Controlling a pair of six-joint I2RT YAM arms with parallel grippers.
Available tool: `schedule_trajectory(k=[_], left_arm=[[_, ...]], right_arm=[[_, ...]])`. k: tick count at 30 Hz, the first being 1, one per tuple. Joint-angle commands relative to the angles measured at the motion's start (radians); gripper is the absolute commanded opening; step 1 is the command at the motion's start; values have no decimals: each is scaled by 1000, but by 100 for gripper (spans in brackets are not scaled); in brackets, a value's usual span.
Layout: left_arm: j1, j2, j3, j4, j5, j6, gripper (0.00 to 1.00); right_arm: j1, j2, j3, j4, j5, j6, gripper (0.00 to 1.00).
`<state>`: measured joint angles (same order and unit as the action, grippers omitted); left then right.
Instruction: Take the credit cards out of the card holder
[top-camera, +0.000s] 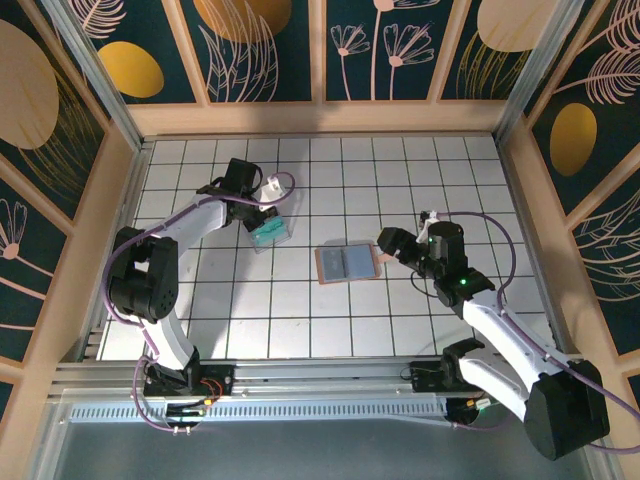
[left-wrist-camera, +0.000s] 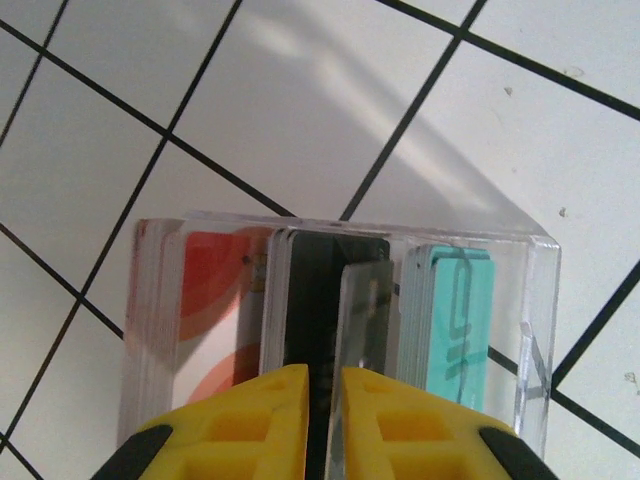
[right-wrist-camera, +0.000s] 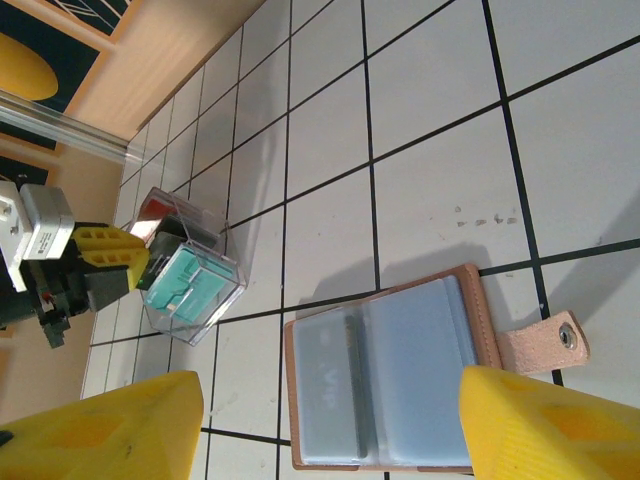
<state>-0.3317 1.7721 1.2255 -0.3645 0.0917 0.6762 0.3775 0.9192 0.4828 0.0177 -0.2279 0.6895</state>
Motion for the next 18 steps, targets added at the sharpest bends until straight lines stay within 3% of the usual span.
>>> schedule_trajectory(k=[1, 6, 10, 15, 18], left_arm=[[8, -1, 40, -29, -16, -19, 18], [8, -39, 59, -47, -4, -55, 20], [5, -110, 50, -5, -27, -130, 31], [-33, -204, -3, 98, -82, -271, 73], [-79, -264, -44, 165, -109, -385, 80]], right_arm=[[3, 7, 25, 7, 13, 7, 68], [11, 15, 26, -8, 25, -8, 63], [78, 63, 59, -75, 137, -45, 59], [237, 193, 150, -166, 306, -90, 57], [309, 296, 216, -200, 356, -115, 55]])
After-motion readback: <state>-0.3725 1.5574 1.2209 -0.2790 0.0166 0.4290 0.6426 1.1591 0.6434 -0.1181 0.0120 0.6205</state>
